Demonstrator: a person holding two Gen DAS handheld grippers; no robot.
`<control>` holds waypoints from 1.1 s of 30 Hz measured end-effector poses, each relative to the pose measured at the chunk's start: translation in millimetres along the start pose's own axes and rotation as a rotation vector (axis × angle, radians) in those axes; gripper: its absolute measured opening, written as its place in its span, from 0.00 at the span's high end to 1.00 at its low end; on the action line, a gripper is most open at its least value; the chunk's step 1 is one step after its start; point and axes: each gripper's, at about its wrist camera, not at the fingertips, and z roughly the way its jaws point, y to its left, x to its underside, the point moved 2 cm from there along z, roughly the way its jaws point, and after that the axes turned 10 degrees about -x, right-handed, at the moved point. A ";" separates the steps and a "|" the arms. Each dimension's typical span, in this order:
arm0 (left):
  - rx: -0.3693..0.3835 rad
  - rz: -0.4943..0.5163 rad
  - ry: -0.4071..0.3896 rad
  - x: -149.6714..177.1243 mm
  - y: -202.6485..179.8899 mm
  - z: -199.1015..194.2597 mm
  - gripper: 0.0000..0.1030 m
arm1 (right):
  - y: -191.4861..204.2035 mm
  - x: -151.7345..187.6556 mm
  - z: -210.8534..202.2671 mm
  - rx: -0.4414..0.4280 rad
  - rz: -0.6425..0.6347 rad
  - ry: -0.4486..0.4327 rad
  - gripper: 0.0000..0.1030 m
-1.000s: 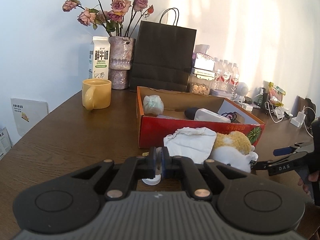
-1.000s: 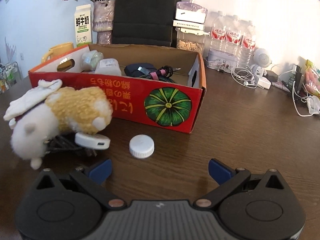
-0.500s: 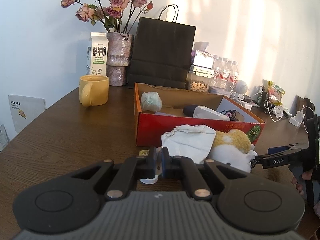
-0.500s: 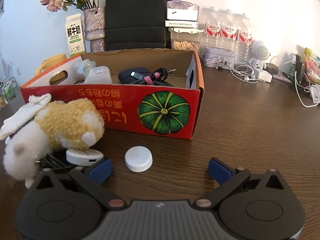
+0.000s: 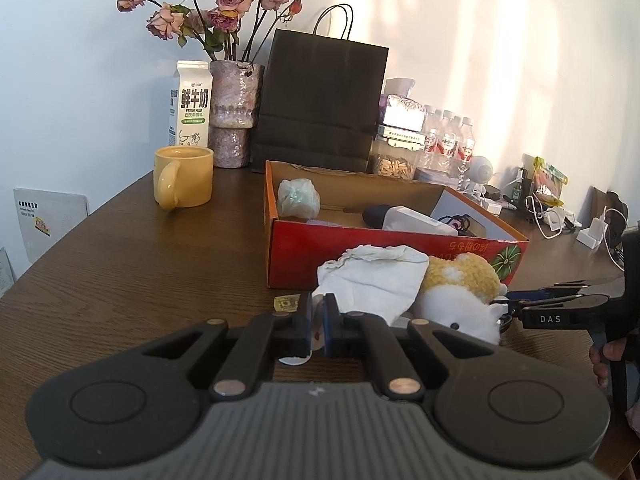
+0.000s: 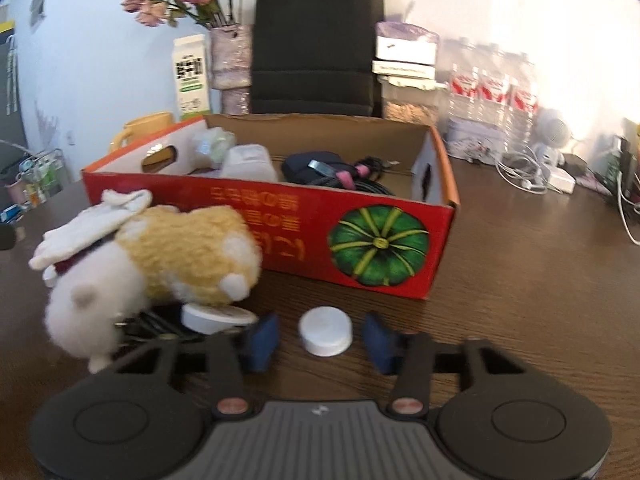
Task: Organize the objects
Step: 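Grasp the white bottle cap with the right gripper while the left holds the small item, then lift the bottle cap and small item and carry both into the box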
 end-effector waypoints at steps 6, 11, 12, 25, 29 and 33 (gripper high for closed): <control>0.015 0.012 0.009 -0.6 -5.2 2.8 0.94 | 4.4 -1.4 -3.6 0.026 -0.005 -0.023 0.74; 0.028 0.019 0.010 -1.8 -10.6 5.6 0.94 | 3.5 -0.5 -10.0 0.032 0.009 -0.052 0.74; 0.031 0.019 0.009 -2.1 -11.8 6.4 0.94 | 4.2 -0.1 -12.0 0.034 0.011 -0.062 0.74; 0.076 0.039 -0.037 -24.1 -35.3 17.6 0.94 | 20.7 -18.6 -33.3 0.021 -0.006 -0.188 0.74; 0.091 0.040 -0.061 -36.0 -43.8 22.5 0.94 | 29.5 -34.9 -33.9 0.007 -0.029 -0.217 0.74; 0.108 0.041 -0.088 -49.2 -53.5 28.1 0.94 | 35.5 -49.5 -31.4 -0.003 -0.042 -0.242 0.74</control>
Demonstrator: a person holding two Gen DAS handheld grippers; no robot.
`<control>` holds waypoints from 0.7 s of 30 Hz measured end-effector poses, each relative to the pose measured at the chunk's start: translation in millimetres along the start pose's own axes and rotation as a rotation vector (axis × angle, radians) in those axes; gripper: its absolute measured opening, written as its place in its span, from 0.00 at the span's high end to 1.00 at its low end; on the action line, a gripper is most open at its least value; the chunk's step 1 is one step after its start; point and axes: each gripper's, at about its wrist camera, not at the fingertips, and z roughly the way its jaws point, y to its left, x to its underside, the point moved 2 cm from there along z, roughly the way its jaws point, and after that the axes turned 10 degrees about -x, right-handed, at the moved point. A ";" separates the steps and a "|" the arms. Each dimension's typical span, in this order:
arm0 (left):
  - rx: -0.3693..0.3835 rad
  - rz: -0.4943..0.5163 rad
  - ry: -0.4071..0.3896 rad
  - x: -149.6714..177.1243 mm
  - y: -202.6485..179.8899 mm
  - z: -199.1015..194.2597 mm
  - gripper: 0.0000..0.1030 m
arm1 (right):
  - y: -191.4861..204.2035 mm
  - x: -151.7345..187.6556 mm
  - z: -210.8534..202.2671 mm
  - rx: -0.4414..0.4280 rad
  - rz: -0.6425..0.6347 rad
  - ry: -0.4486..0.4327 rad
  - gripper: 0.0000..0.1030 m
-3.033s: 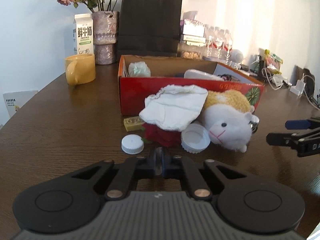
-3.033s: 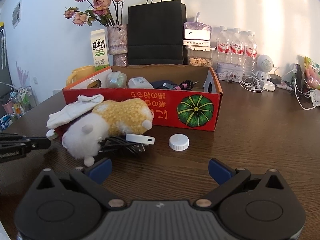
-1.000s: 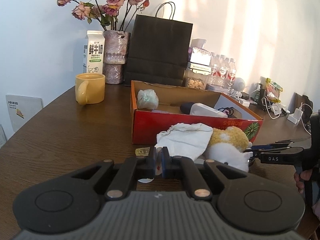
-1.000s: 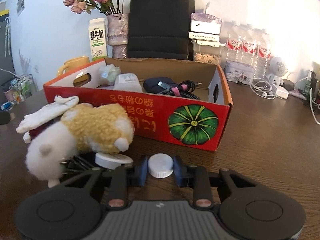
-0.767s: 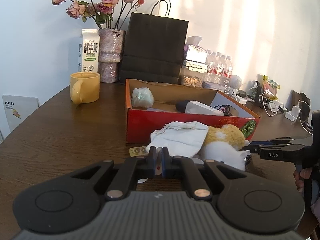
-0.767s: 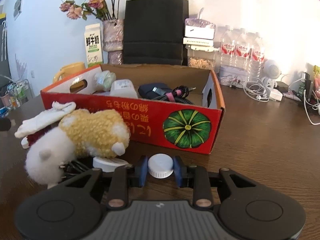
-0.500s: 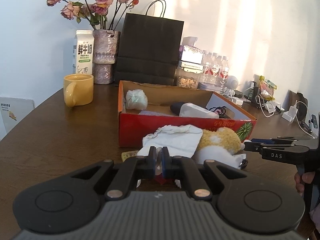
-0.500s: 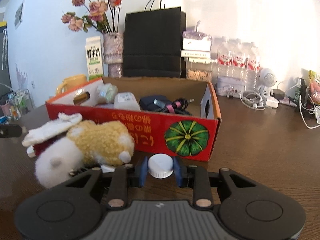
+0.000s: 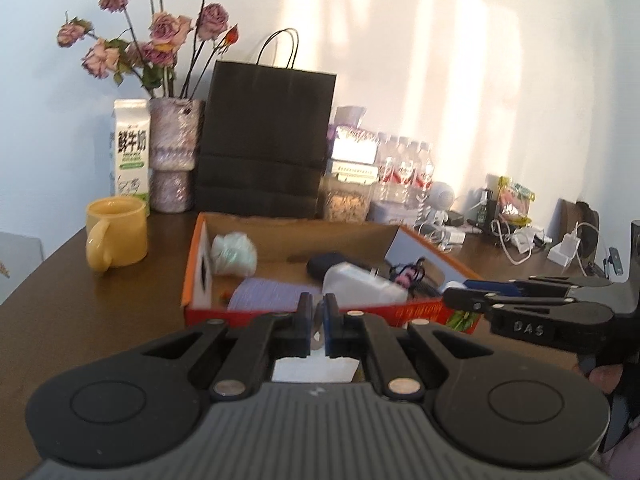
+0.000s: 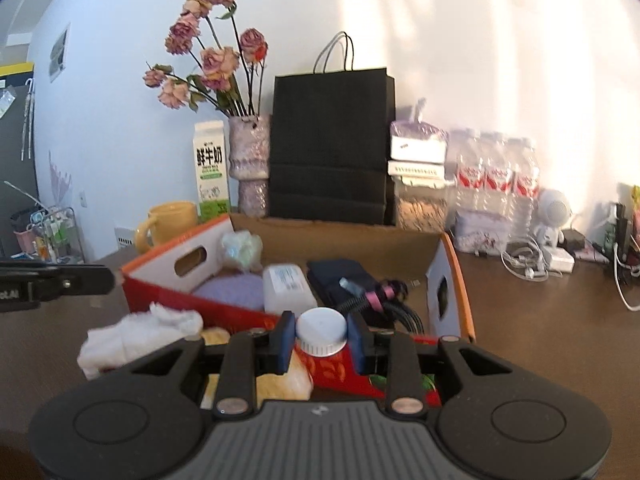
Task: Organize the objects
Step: 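Lift the bottle cap and small item and carry both into the box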
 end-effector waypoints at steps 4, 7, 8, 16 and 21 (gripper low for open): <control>0.019 0.001 -0.021 -11.1 -7.1 8.4 0.94 | 3.3 -12.6 8.0 -0.006 -0.005 -0.024 0.74; 0.029 -0.002 -0.034 -18.6 -11.6 16.2 0.94 | 3.3 -22.5 15.1 -0.009 -0.003 -0.043 0.74; 0.031 -0.003 -0.037 -20.4 -12.7 19.2 0.94 | 2.7 -25.3 17.5 -0.009 -0.002 -0.048 0.74; 0.024 -0.015 -0.071 -44.0 -18.3 57.1 0.94 | -9.4 -46.5 47.3 0.015 0.008 -0.073 0.74; -0.006 -0.009 -0.095 -54.2 -18.3 84.5 0.94 | -24.5 -47.8 67.9 0.031 0.036 -0.068 0.74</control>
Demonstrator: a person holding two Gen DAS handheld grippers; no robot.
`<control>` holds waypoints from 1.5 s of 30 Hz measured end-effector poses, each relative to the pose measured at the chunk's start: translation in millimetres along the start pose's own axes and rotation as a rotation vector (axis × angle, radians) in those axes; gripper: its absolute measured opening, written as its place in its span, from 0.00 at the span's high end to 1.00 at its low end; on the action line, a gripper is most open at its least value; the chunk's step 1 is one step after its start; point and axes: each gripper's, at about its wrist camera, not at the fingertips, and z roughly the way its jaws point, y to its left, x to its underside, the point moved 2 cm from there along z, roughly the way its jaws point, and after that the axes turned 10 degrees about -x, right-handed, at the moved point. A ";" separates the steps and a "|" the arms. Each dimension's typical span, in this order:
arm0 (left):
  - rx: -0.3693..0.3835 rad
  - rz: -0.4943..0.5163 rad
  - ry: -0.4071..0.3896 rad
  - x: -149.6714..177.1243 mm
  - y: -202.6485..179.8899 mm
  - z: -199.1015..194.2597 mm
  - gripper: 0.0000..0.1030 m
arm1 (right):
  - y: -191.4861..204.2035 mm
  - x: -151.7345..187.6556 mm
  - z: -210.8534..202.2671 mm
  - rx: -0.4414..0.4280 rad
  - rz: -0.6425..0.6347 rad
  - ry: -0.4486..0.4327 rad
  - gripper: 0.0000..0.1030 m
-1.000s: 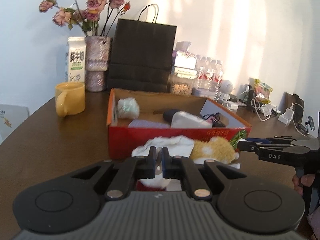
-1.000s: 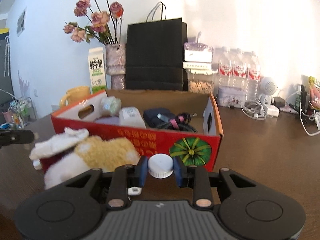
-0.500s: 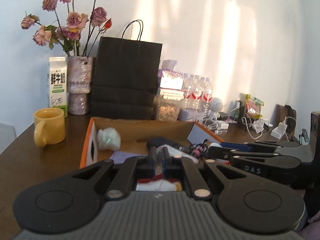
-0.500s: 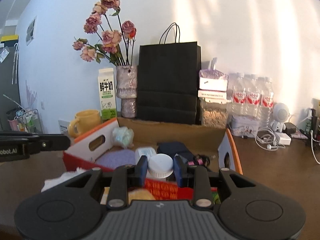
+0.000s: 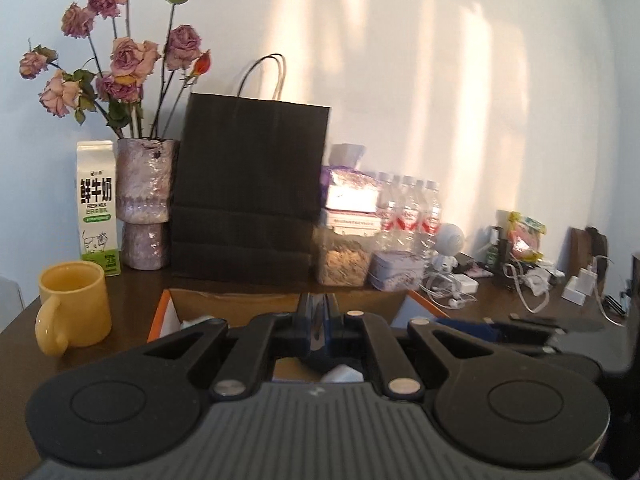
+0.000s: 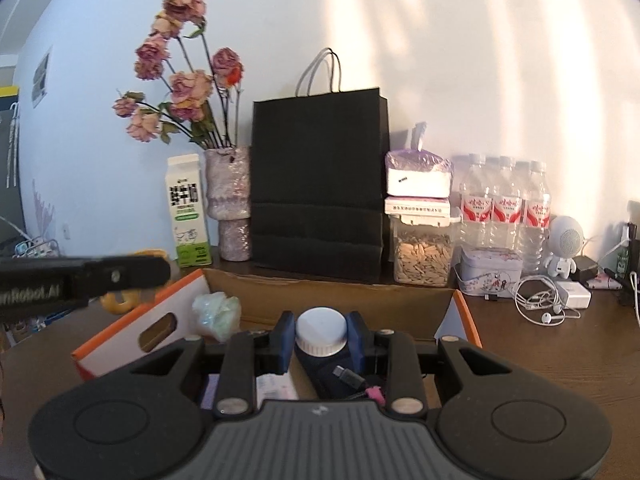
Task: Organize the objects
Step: 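Lift the bottle cap and small item and carry both into the box, then open both grippers inside the box to release the cap and item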
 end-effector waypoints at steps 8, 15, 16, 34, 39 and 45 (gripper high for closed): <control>-0.046 0.000 0.053 17.5 10.6 24.4 0.94 | -19.3 20.3 16.8 -0.011 0.049 0.060 0.74; -0.040 0.007 0.055 20.0 9.6 24.4 0.93 | -18.7 21.5 13.6 0.005 0.043 0.055 0.74; -0.040 0.007 0.054 20.4 9.4 24.1 0.92 | -18.5 21.4 13.1 0.006 0.042 0.054 0.74; -0.127 -0.007 0.027 23.2 11.9 21.7 0.00 | -21.1 24.7 8.7 0.044 0.054 0.023 0.00; -0.125 -0.005 0.031 25.3 11.5 22.6 0.00 | -20.3 24.8 8.7 0.046 0.050 0.026 0.00; -0.125 0.000 0.035 24.8 9.6 21.5 0.00 | -18.6 23.9 7.5 0.042 0.044 0.027 0.00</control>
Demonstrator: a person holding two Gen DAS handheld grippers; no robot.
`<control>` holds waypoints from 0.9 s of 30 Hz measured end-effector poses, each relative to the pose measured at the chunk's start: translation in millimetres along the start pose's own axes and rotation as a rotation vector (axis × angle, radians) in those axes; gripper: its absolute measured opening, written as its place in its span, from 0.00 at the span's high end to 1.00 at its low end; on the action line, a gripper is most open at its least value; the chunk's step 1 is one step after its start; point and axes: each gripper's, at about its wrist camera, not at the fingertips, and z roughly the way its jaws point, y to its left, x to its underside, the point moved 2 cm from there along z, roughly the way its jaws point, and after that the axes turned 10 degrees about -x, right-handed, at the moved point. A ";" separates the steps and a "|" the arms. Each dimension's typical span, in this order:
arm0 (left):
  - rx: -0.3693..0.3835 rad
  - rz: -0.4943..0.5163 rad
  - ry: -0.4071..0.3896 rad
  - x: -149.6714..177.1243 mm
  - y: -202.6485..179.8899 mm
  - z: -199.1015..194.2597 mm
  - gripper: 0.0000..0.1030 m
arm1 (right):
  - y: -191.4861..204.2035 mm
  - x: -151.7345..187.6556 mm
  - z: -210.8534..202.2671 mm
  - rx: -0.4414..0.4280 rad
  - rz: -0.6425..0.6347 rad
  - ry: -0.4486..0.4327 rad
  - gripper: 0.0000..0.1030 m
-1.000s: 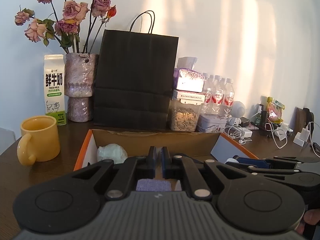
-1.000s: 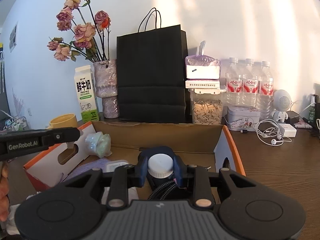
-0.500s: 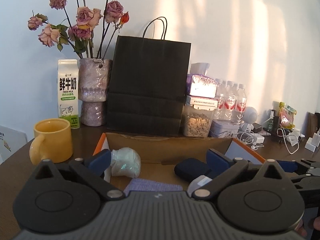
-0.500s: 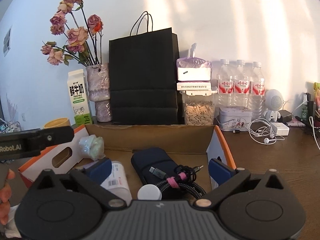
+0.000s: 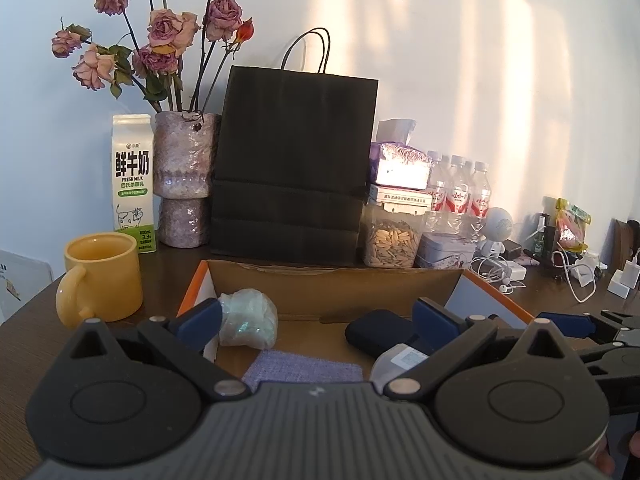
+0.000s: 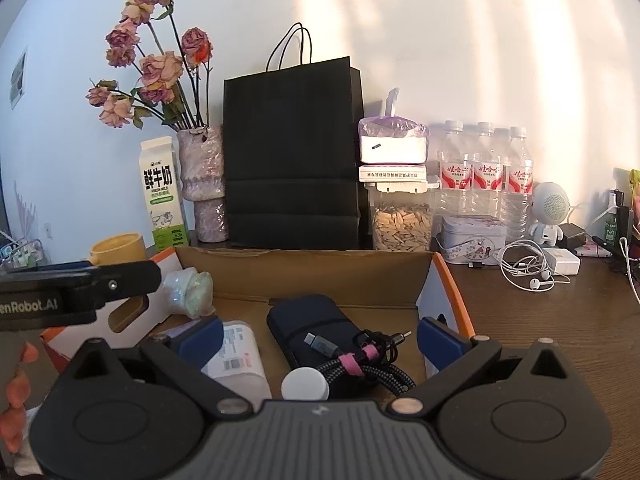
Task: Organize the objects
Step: 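Open both grippers inside the box to release the cap and item, then withdraw both grippers from the box back over the table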
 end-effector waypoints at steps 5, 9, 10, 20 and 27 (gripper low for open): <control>0.000 -0.001 -0.006 -2.0 -1.0 -5.1 0.00 | 2.9 -1.1 -4.7 -0.002 0.000 -0.003 0.00; 0.001 -0.010 -0.010 -3.3 0.7 -12.9 0.00 | 4.8 -2.2 -10.7 -0.007 0.002 -0.009 0.00; 0.001 -0.013 -0.009 -3.5 1.5 -15.1 0.00 | 5.4 -2.5 -12.0 -0.011 0.003 -0.010 0.00; -0.019 -0.027 0.015 0.3 15.4 -34.5 0.00 | 17.7 3.1 -29.9 -0.042 0.000 0.007 0.00; -0.036 -0.025 0.018 2.4 27.8 -51.8 0.00 | 24.4 12.6 -44.8 -0.036 -0.001 0.027 0.00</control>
